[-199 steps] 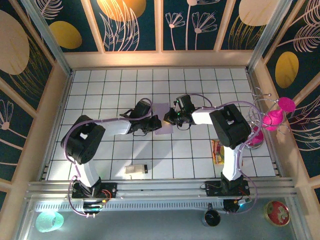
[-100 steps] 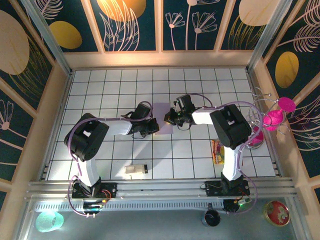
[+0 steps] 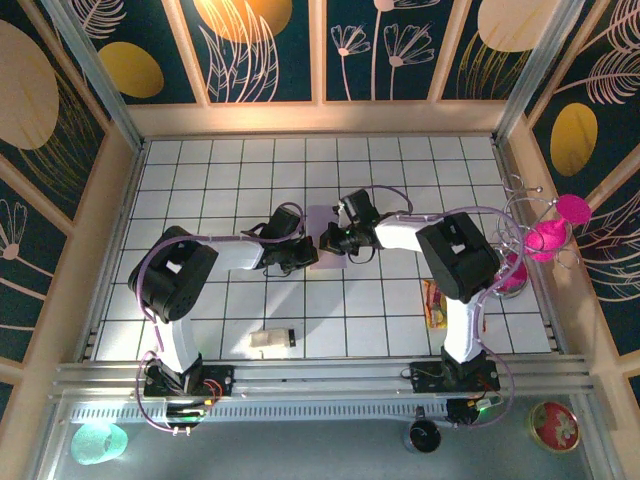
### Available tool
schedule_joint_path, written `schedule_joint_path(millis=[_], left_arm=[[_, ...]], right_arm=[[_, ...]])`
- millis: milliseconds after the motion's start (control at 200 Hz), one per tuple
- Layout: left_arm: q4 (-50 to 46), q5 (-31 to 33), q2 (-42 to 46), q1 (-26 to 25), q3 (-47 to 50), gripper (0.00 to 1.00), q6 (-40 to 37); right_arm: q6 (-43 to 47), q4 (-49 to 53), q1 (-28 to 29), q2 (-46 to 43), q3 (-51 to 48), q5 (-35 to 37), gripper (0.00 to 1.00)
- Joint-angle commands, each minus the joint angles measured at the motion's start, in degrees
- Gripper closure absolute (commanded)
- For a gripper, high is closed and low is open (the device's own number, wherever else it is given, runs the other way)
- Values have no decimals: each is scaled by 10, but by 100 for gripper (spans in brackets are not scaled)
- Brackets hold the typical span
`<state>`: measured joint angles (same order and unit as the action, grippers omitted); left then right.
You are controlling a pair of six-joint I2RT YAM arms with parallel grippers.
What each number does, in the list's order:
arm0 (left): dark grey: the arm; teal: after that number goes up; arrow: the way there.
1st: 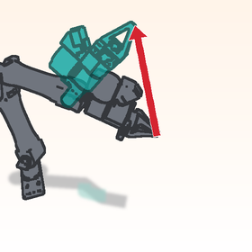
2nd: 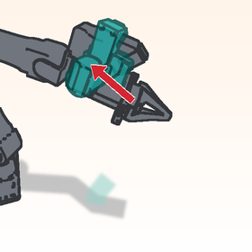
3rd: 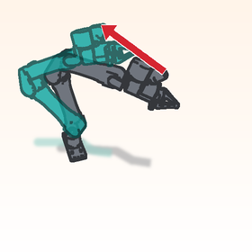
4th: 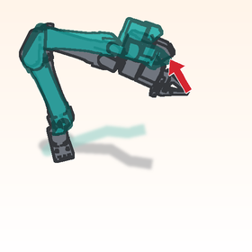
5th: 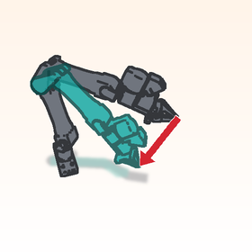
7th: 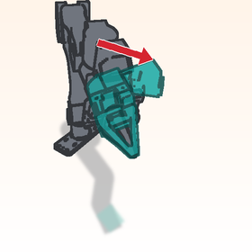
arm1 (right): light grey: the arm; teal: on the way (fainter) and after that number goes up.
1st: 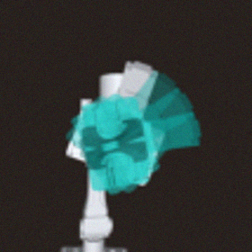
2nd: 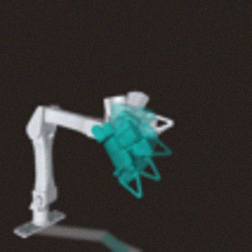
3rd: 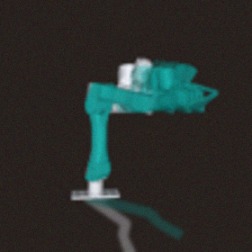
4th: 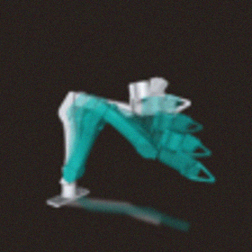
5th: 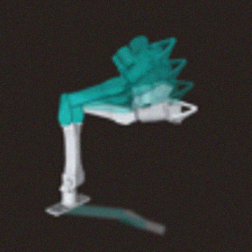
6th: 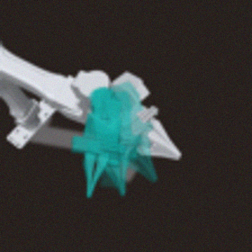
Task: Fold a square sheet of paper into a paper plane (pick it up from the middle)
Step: Fold the triangle a second time at the center of the table.
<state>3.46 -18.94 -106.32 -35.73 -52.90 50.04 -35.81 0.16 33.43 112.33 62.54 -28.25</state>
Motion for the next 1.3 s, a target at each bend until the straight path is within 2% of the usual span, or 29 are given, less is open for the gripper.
schedule_joint_path(millis=[0,120,315,436,531,751,1031,1181,1296], left_arm=[[-53,5,-14,1,20,100,-1],[-60,8,-14,1,25,100,1],[-64,9,-12,1,42,100,7],[-50,1,-8,1,50,100,11],[-41,-6,-5,1,46,100,12],[-40,-15,-8,1,23,100,9],[-44,-19,-3,1,8,100,3],[-43,-22,10,1,-11,100,-4],[-6,-34,31,1,-15,100,1]], right_arm=[[-5,19,-8,15,4,23,99],[-12,23,-17,24,-3,38,100],[-10,14,-110,24,-13,51,100],[-1,18,-140,17,0,47,100],[14,22,-130,-4,12,40,99],[8,-1,-70,-48,-1,51,99],[-3,-7,-41,-6,7,18,99],[7,26,-41,14,19,37,100],[11,44,-43,26,20,48,100]])
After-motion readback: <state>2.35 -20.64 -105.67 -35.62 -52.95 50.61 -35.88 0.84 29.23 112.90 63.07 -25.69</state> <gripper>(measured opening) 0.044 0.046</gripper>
